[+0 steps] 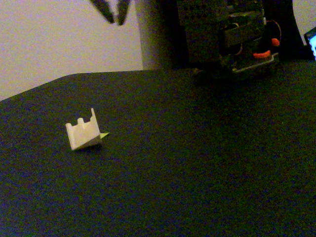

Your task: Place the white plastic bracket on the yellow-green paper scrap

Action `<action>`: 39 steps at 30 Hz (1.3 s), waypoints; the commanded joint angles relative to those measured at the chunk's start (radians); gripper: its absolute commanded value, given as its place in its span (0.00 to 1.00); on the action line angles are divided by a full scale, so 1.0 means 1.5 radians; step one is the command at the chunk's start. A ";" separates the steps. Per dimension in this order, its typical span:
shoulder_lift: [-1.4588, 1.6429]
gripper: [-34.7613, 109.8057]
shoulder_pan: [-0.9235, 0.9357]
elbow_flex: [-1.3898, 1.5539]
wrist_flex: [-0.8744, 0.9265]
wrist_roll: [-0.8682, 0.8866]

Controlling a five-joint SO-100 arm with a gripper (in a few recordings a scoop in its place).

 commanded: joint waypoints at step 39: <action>0.694 0.24 -0.029 0.843 -0.567 -0.390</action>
